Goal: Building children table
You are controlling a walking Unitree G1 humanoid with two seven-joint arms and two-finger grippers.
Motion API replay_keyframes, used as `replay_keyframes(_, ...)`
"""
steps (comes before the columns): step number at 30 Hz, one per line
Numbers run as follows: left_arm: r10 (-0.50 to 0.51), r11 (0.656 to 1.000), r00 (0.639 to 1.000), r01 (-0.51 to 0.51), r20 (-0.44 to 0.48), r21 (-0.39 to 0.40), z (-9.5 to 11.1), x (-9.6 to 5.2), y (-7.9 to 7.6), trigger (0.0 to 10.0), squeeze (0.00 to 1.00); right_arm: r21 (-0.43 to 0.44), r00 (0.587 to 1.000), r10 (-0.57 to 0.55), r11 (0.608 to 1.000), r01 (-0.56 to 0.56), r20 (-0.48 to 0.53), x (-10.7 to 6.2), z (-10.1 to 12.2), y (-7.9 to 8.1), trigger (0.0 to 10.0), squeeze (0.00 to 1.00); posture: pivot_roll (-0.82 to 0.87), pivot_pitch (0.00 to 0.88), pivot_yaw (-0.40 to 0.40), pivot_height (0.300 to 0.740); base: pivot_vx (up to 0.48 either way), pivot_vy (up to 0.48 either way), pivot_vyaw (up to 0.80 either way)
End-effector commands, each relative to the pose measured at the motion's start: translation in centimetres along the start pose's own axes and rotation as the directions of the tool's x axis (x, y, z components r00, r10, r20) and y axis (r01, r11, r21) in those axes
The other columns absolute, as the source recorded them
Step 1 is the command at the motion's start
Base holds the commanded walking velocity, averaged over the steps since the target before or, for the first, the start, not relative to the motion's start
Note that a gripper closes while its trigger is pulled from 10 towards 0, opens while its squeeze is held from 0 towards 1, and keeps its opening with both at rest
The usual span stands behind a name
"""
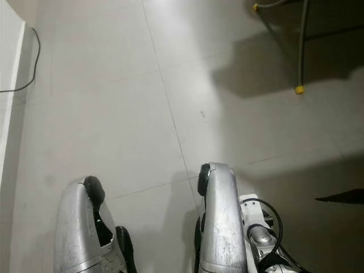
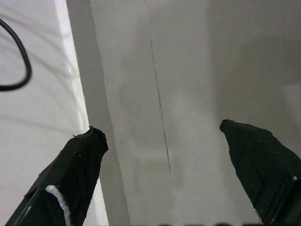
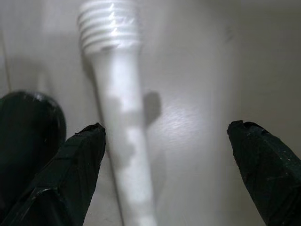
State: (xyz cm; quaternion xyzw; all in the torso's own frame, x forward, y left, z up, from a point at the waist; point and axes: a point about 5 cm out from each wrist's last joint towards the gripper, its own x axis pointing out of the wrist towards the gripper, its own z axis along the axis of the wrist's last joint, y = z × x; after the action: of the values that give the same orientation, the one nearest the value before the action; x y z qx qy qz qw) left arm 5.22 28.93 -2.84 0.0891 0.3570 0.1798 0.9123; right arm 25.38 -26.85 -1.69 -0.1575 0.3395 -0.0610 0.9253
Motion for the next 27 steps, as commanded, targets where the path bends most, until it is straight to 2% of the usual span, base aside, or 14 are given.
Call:
replay_keyframes(1, 0.028, 1.0, 0.998, -0.028, -0.063, 0.013, -1.5, -0.9, 1.3, 10.0, 0.0, -0.015, 0.996, 0.04, 0.999, -0.041, -0.075, -0.4, -2.1, 1.1, 10.0, 0.0, 0.14, 0.425, 0.134, 0.33, 0.0, 0.0, 0.0)
replay_keyframes(9, 0.023, 1.0, 0.998, -0.022, -0.063, 0.017, -1.6, -1.2, 1.3, 10.0, 0.0, -0.028, 0.995, 0.047, 0.998, -0.049, -0.084, -0.5, -2.4, 1.2, 10.0, 0.0, 0.15, 0.432, 0.145, 0.3, 0.0, 0.0, 0.0)
replay_keyframes(27, 0.017, 1.0, 0.998, -0.015, -0.067, 0.023, -1.9, -1.5, 1.2, 10.0, 0.0, -0.022, 0.988, 0.101, 0.994, -0.105, -0.116, -0.7, -3.1, 2.3, 10.0, 0.0, 0.15, 0.428, 0.148, 0.3, 0.0, 0.0, 0.0)
